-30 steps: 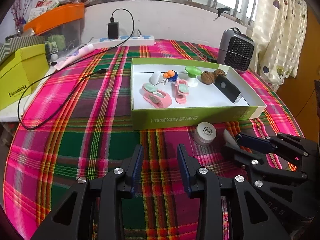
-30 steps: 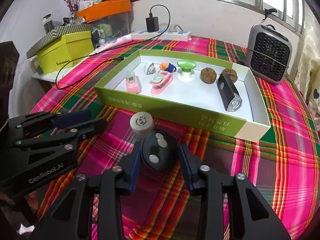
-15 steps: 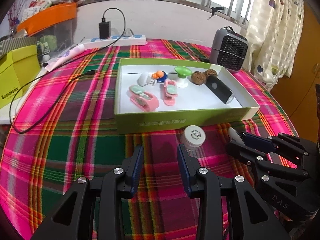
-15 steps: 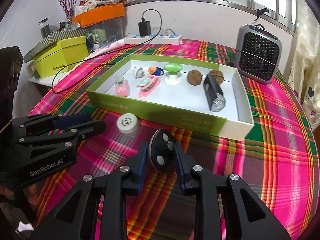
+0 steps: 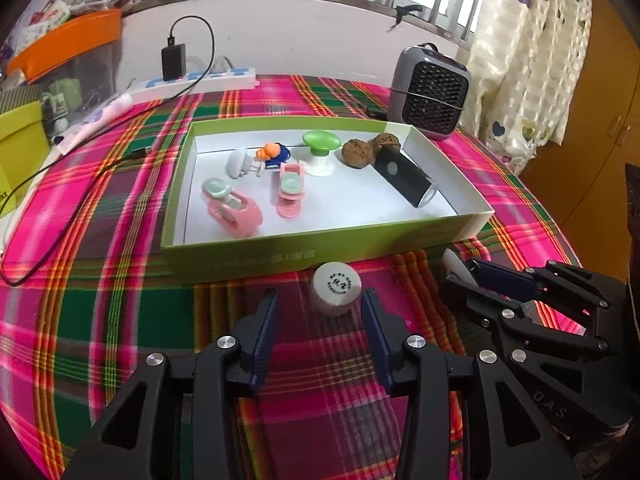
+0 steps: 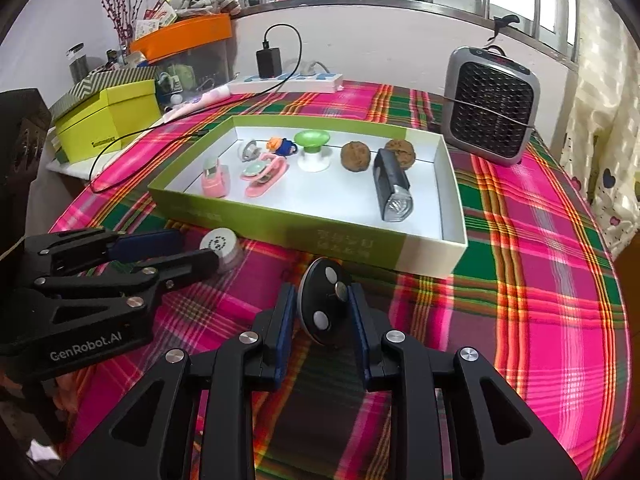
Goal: Organize objects
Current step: 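Grasp the white round container with the left gripper while the right grasps the black dotted disc, then carry the white container with the left gripper into the tray while the right carries the black disc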
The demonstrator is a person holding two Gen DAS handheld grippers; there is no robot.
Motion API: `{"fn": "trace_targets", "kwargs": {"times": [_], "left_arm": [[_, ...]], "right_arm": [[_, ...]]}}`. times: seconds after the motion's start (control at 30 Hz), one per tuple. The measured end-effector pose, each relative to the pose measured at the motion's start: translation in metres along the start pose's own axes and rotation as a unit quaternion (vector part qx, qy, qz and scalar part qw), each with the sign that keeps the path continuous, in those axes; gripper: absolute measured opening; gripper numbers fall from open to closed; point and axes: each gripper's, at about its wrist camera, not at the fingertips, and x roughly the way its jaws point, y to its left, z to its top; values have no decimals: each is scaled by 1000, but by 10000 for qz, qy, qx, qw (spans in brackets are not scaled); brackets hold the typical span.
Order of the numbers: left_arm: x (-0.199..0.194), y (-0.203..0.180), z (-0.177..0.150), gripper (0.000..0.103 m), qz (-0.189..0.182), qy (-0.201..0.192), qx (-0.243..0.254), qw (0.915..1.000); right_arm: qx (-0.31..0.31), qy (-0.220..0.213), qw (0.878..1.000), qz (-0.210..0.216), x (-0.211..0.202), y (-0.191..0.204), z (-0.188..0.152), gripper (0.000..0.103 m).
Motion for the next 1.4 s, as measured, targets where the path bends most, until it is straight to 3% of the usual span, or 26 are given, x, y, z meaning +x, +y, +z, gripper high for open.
{"fn": "trace_targets", "kwargs": {"times": [0.43,0.6,1.07,1.4], "left_arm": [[14,-8,6,40,162,107,80,9998],[15,-9,7,26,243,113,94,9996],[4,-11,12,26,233,-33,114,9997],[-11,-8,29,25,159,-274,84,9995]], "right_arm": [[56,-24,10000,5,-2,-10,0,27],[61,-18,10000,28,-1,-12,0,27],[18,-116,9999,115,-7,-11,4,27],[-63,-356,9992,190,-16,-8,26,27]]}}
